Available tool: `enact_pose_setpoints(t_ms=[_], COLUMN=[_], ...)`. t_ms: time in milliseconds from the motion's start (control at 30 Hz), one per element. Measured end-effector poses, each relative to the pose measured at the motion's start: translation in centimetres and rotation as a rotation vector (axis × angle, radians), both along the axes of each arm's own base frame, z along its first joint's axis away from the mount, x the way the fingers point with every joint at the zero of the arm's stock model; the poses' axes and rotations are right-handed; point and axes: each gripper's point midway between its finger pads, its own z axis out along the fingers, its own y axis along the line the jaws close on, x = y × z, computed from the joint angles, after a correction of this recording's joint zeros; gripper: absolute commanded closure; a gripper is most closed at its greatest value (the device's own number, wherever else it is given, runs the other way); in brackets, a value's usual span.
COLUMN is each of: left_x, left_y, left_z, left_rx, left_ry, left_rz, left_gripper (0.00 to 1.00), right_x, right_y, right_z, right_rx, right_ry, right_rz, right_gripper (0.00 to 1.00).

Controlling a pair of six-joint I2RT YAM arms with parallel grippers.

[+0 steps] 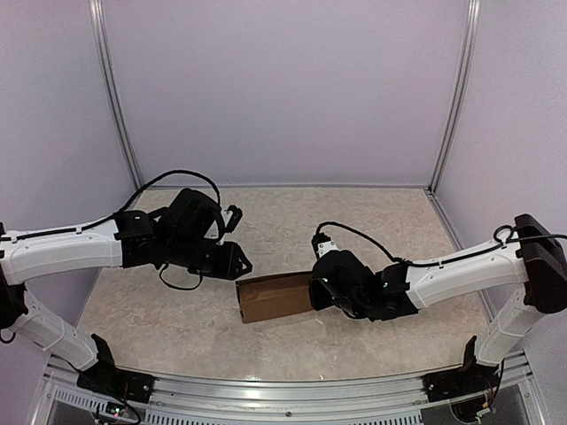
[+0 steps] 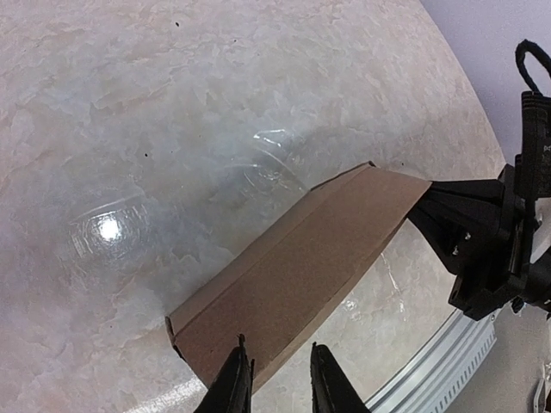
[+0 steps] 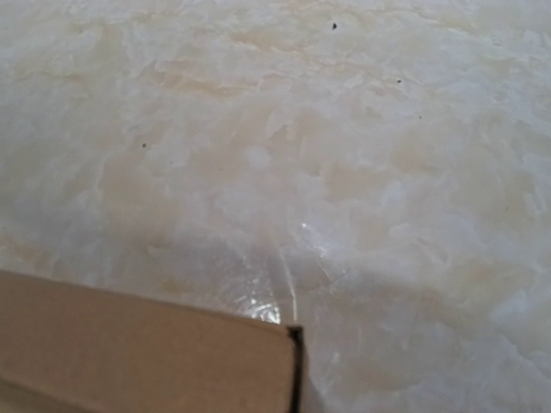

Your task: Fold the paper box

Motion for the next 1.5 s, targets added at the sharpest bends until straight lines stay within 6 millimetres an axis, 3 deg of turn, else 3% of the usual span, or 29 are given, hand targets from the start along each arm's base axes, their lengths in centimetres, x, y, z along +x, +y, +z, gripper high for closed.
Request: enact_pose_setpoints(t_ms=[567, 1200, 1367, 1500], left_x=[0.0, -0.4, -0.8, -1.0], left_y=[-3.5, -3.9, -4.0, -3.9], left_z=[-2.0, -3.1, -3.5, -3.9], left_rx=[0.075, 0.166, 0.185, 0.202], left_ry=[-0.025, -0.072, -0.071, -0.068], left_rz=[-0.147, -0.183, -0.19, -0.191], left_gripper=[0.8, 0.85, 0.86, 0.87], right_x=[0.0, 0.2, 0.1, 0.1], right_y=[0.2, 0.8, 0.8, 0.6], right_z=[0.0, 0.1, 0.0, 0.0], right_rx=[-0.004, -0.004, -0.009, -0.019], right_ry=[-0.001, 0.004, 0.007, 0.007], right_rz=[0.009, 0.014, 0.019, 0.021], right_gripper=[1.0, 0.99, 0.84, 0.62])
